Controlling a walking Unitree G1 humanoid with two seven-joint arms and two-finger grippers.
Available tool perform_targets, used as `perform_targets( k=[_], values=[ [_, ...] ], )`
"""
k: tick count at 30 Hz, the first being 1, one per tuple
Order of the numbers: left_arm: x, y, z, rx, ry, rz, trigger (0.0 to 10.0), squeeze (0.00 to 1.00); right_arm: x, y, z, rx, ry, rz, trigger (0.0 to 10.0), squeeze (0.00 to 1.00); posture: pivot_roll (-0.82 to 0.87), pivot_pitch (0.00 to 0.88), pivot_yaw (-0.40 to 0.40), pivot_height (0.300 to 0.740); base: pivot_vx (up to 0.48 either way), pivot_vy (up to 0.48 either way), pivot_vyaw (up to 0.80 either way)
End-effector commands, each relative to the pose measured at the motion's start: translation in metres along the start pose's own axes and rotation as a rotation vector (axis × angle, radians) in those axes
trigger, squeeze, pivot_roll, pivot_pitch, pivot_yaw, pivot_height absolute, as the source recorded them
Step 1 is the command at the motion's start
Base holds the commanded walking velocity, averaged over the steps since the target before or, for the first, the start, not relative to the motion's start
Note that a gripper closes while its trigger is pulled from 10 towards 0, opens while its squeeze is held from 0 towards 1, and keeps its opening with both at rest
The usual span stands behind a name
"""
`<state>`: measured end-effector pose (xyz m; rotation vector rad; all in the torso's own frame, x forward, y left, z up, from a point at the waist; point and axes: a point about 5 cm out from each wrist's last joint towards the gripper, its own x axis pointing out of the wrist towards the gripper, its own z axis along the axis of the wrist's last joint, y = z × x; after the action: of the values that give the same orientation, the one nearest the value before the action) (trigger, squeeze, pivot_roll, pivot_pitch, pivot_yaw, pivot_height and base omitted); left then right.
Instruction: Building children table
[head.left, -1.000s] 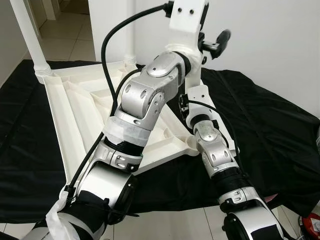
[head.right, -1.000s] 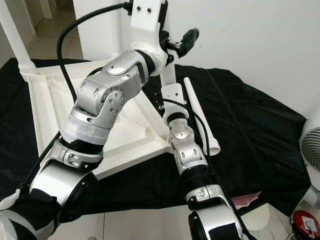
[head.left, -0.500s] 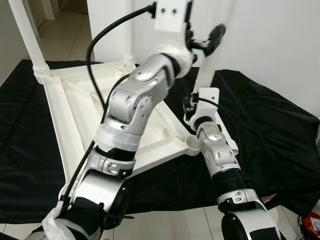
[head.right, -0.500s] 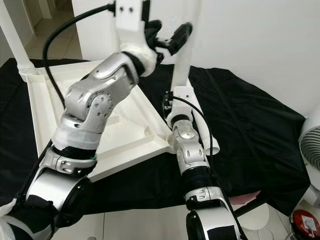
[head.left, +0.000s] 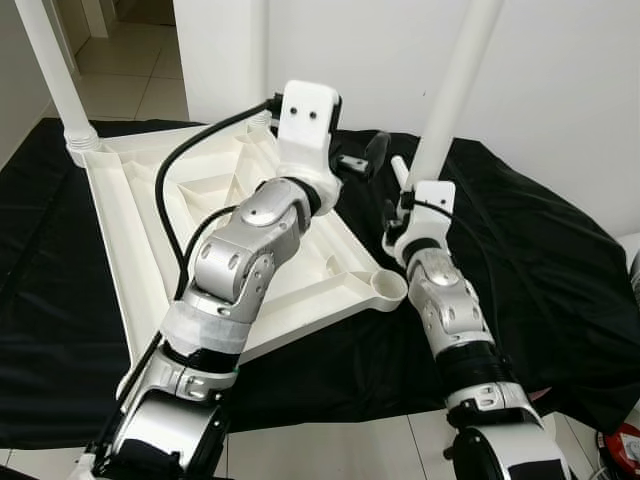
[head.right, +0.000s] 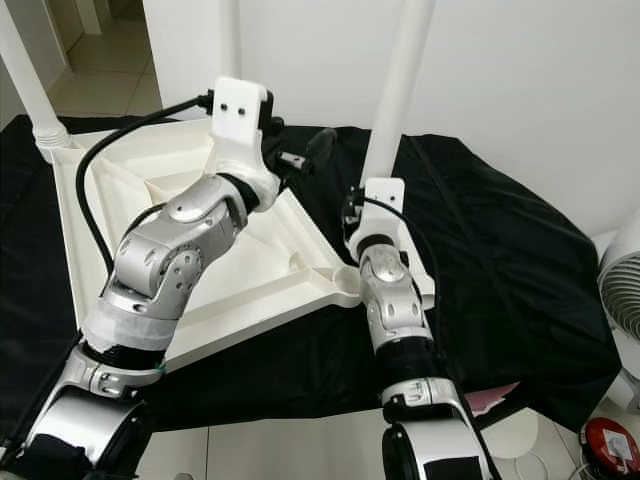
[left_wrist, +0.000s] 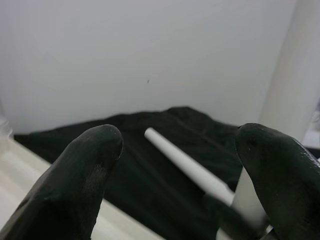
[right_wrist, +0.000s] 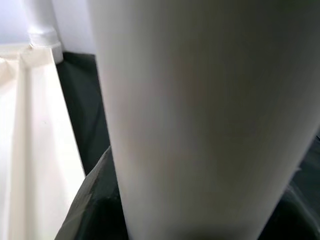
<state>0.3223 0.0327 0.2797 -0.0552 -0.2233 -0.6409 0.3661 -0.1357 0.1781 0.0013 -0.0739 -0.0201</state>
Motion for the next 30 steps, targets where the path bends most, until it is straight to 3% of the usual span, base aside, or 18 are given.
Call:
perform_targets(
  k=[1, 2, 6, 10, 16, 25, 30],
  values=[
    [-0.005, -0.005, -0.01, 0.03, 0.025, -0.111, 10.0, 0.0, -0.003, -0.012, 0.003, -0.01, -0.029, -0.025, 10.0, 0.0, 0.04, 0.058, -0.092, 0.74, 0.0, 0.0, 0.0],
    [-0.009, -0.003, -0.013, 0.063, 0.016, -0.096, 10.0, 0.0, -0.005, -0.014, 0.001, -0.008, -0.025, -0.02, 10.0, 0.0, 0.04, 0.06, -0.092, 0.74, 0.0, 0.0, 0.0],
    [-0.018, -0.002, -0.027, 0.065, 0.049, -0.086, 10.0, 0.0, -0.013, -0.021, -0.007, 0.015, -0.003, 0.018, 10.0, 0.0, 0.04, 0.06, -0.093, 0.74, 0.0, 0.0, 0.0],
    [-0.02, -0.003, -0.032, 0.067, 0.061, -0.095, 10.0, 0.0, -0.015, -0.022, -0.009, 0.009, 0.0, 0.03, 10.0, 0.0, 0.04, 0.06, -0.092, 0.74, 0.0, 0.0, 0.0],
    [-0.028, -0.011, -0.055, 0.095, 0.137, -0.134, 10.0, 0.0, -0.027, -0.019, -0.016, 0.026, -0.014, 0.122, 10.0, 0.0, 0.04, 0.053, -0.092, 0.74, 0.0, 0.0, 0.0],
    [-0.046, -0.032, -0.084, 0.035, 0.232, -0.325, 10.0, 0.0, -0.035, 0.001, -0.013, 0.031, -0.069, 0.275, 10.0, 0.0, 0.04, 0.043, -0.087, 0.74, 0.0, 0.0, 0.0],
    [-0.052, -0.035, -0.094, 0.019, 0.267, -0.368, 10.0, 0.0, -0.036, 0.004, -0.014, 0.027, -0.069, 0.307, 10.0, 0.0, 0.05, 0.041, -0.092, 0.74, 0.0, 0.0, 0.0]
  ],
)
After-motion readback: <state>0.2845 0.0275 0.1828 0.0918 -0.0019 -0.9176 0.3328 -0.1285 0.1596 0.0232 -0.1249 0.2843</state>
